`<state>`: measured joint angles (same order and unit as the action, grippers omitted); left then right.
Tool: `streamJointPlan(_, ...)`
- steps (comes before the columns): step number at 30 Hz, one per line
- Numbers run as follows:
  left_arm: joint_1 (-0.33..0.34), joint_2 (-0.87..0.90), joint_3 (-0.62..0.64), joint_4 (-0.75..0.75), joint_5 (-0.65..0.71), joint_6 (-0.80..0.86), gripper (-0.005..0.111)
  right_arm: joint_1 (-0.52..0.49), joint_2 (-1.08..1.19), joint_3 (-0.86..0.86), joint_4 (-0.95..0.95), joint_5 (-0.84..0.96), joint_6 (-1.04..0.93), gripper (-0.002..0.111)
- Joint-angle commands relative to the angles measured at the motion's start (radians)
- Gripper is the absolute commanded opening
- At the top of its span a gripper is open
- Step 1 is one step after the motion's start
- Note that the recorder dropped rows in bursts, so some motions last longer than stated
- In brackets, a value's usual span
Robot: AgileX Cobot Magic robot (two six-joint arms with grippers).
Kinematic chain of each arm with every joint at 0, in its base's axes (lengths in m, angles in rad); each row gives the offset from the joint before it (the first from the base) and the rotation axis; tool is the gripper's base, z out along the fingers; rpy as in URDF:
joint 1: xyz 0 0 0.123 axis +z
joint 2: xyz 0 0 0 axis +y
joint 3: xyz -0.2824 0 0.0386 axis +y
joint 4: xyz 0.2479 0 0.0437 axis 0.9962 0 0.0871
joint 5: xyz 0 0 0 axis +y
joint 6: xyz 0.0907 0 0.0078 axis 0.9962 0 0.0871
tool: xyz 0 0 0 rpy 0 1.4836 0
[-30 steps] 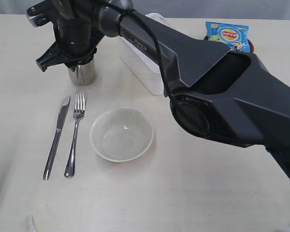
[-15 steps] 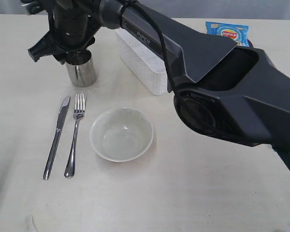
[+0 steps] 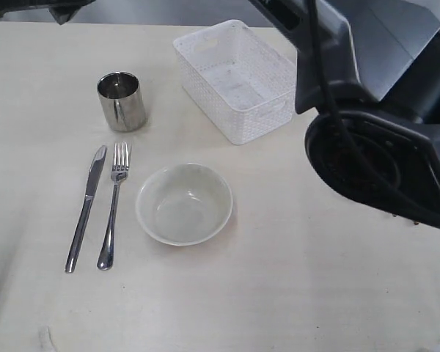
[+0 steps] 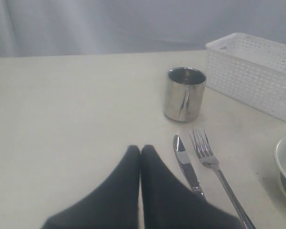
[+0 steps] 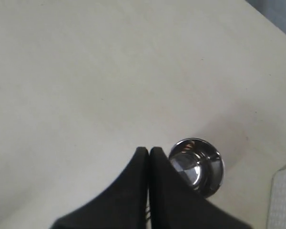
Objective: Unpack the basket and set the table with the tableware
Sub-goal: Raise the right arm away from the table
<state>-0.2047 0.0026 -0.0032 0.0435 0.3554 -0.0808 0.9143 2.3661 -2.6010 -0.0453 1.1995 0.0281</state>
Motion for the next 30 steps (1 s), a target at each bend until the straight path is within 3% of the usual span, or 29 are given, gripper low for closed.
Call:
streamJointPlan(1, -0.005, -0.003, 0.003, 0.009, -0.011, -0.004, 0.0, 0.03, -0.012, -0.004, 0.003, -0.012, -0.042, 0.0)
streamJointPlan(7, -0.005, -0.003, 0.003, 0.009, -0.011, -0.004, 0.0, 0.076, -0.036, 0.002, 0.011, 0.022, -0.101, 0.0)
streamJointPlan(16, -0.005, -0.003, 0.003, 0.009, -0.011, -0.004, 0.0, 0.062, -0.185, 0.068, 0.19, 0.022, -0.148, 0.0)
streamJointPlan(22, -0.005, -0.003, 0.003, 0.009, -0.011, -0.004, 0.0, -0.06, -0.351, 0.216, 0.203, 0.022, -0.157, 0.0)
streamJointPlan(30, -0.005, -0.003, 0.003, 0.009, -0.011, -0.004, 0.0, -0.252, -0.698, 0.671, 0.224, -0.206, -0.231, 0.0)
